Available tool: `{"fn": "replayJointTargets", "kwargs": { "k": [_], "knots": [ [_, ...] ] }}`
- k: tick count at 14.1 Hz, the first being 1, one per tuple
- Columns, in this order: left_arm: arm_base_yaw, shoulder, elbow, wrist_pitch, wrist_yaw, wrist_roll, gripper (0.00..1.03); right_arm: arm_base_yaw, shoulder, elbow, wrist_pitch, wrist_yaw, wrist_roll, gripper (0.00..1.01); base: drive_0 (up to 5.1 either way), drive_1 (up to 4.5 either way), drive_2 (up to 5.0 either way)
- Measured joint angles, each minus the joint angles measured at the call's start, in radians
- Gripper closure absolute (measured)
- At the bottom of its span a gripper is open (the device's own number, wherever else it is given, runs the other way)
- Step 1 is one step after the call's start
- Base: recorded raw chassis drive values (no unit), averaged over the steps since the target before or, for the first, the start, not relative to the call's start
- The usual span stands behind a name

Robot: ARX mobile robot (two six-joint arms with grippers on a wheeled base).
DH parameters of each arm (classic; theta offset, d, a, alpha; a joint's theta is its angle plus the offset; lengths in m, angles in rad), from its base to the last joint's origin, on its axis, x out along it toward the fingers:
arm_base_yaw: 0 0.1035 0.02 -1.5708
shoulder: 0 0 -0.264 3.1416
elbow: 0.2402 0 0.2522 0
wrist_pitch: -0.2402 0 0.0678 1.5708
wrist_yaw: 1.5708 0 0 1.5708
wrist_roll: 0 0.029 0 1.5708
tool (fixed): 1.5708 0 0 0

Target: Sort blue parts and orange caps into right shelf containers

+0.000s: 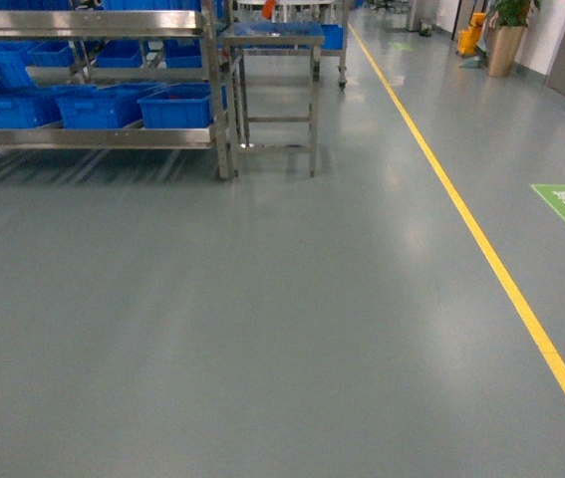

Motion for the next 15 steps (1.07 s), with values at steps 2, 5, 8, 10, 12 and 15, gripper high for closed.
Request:
{"fn": "replayJointTargets", "kwargs": {
  "k": [2, 5, 8, 10, 12, 15],
  "knots": [
    [0.000, 0.000, 0.000, -0.001, -0.001, 0.000, 0.60, 0.000, 0.000, 0.000, 0.002, 0.000, 0.000, 0.59, -1.6, -1.59, -1.6],
    [0.000, 0.000, 0.000, -0.003, -0.001, 0.000, 0.60, 0.000, 0.000, 0.000, -0.001, 0.000, 0.000, 0.59, -1.6, -1.59, -1.6],
    [0.000, 0.000, 0.000, 0.000, -0.001, 0.000, 0.60, 0.000, 0.000, 0.000, 0.002, 0.000, 0.000, 0.59, -0.6, 2.23, -3.4],
    [0.000, 0.000, 0.000, 0.000, -0.001, 0.000, 0.60, 0.000, 0.000, 0.000, 0.001, 0.000, 0.000, 0.59, 0.0, 4.19, -4.2],
    [0.000, 0.000, 0.000, 0.000, -0.002, 0.000, 0.60, 0.000, 0.000, 0.000, 0.003, 0.000, 0.000, 0.59, 0.0, 4.22, -4.2],
    [0.000, 0.000, 0.000, -0.001, -0.001, 0.000, 0.60, 0.000, 0.000, 0.000, 0.001, 0.000, 0.000, 0.59, 0.0, 4.22, -4.2]
  ]
}}
